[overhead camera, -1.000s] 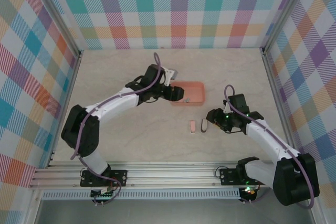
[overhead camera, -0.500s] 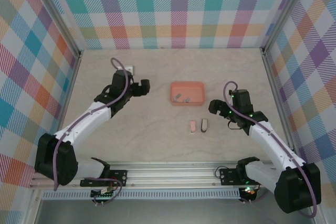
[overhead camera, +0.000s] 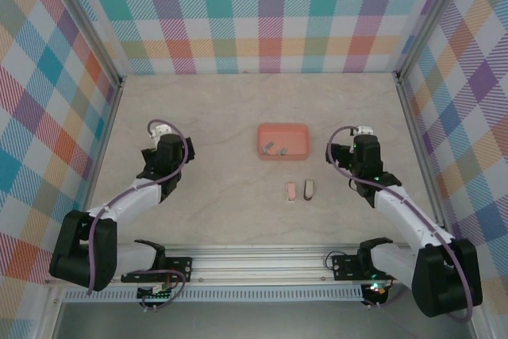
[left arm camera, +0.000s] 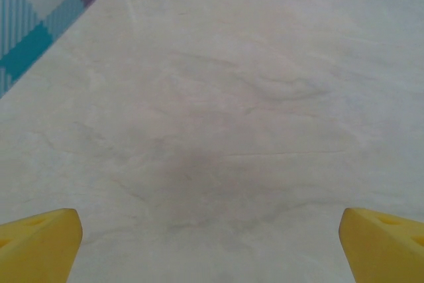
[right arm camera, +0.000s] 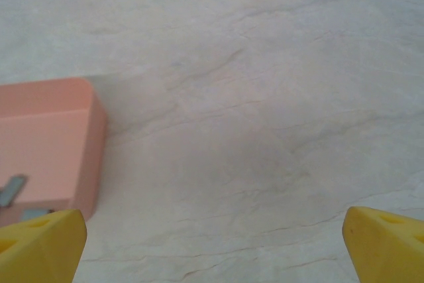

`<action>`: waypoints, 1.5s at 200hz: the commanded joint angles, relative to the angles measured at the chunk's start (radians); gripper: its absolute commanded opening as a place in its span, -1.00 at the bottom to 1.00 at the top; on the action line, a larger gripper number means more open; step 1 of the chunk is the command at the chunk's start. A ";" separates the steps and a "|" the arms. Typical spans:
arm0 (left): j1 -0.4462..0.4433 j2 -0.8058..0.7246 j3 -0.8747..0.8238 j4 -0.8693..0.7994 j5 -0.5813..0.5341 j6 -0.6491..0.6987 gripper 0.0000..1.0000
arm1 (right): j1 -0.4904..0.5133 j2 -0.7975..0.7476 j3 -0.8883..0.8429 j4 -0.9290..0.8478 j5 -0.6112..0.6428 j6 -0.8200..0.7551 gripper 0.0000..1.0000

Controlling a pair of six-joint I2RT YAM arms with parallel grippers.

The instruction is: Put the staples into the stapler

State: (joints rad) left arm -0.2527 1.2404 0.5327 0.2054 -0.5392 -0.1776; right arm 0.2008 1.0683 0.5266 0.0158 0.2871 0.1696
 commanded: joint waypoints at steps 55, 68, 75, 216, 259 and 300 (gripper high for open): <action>0.087 0.142 -0.159 0.531 0.029 0.145 0.99 | -0.036 0.171 -0.159 0.508 0.003 -0.152 0.98; 0.105 0.187 -0.188 0.617 0.046 0.131 0.99 | -0.046 0.203 -0.145 0.533 -0.017 -0.165 0.98; 0.109 0.225 -0.203 0.700 0.056 0.143 0.99 | -0.052 0.224 -0.148 0.573 -0.026 -0.173 0.98; 0.156 0.317 -0.132 0.626 0.241 0.158 0.99 | -0.195 0.474 -0.110 0.812 -0.322 -0.165 0.98; 0.156 0.317 -0.132 0.626 0.240 0.158 0.99 | -0.197 0.471 -0.108 0.804 -0.324 -0.164 0.98; 0.156 0.317 -0.131 0.626 0.240 0.159 0.99 | -0.196 0.470 -0.109 0.802 -0.324 -0.164 0.98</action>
State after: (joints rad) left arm -0.1013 1.5604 0.3889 0.8211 -0.3054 -0.0174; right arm 0.0074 1.5375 0.4007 0.7895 -0.0132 -0.0082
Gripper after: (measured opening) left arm 0.997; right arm 0.990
